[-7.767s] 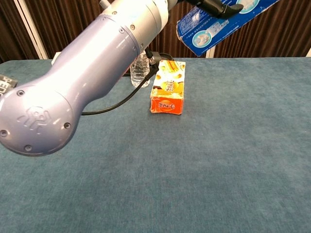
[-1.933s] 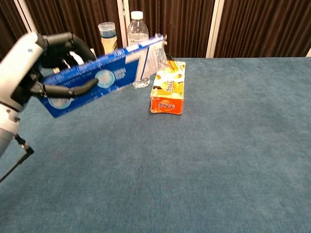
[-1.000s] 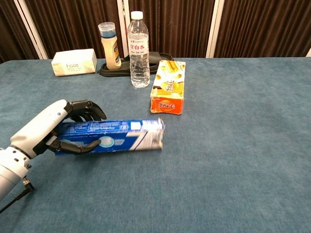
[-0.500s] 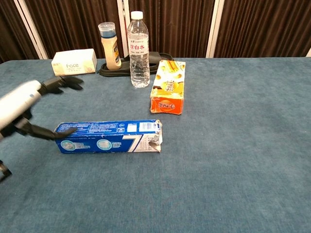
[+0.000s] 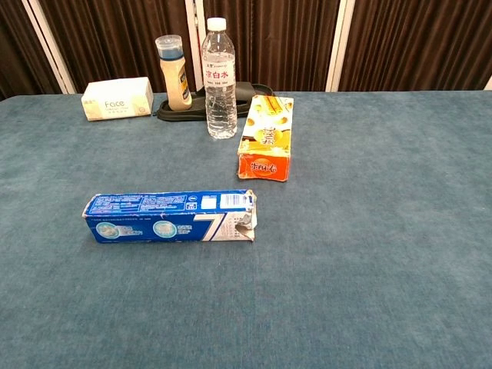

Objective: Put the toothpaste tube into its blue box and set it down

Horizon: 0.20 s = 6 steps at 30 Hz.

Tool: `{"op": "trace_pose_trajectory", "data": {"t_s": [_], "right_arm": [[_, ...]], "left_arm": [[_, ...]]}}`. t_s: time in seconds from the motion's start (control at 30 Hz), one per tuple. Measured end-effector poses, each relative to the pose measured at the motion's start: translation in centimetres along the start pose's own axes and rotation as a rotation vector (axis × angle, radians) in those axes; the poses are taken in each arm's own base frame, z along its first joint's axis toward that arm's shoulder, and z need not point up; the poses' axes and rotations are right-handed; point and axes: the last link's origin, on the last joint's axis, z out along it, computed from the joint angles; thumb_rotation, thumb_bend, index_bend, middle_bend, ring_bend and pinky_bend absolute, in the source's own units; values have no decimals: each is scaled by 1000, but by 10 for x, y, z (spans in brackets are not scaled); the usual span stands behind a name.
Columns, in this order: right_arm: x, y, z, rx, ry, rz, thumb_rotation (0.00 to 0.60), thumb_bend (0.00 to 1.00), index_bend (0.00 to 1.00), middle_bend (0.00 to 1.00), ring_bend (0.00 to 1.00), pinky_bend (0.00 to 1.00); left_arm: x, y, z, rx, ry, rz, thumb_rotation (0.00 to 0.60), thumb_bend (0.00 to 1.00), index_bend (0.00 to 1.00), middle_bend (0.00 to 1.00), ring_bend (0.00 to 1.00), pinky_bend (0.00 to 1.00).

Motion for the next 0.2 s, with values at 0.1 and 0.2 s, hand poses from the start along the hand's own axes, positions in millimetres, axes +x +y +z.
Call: {"op": "trace_pose_trajectory", "data": {"t_s": [0.1,0.2], "right_arm": [[-8,4,-18,-58,-82,38,600,388,0,0,0,0],[-13,8,-34,-110,-142,70,600,388,0,0,0,0]], "left_arm": [[16,-15,-17,18,3,92,600,151,62,52,23,14],[28,-29,-38,57,-15,177,600,131,34,21,1,0]]}}
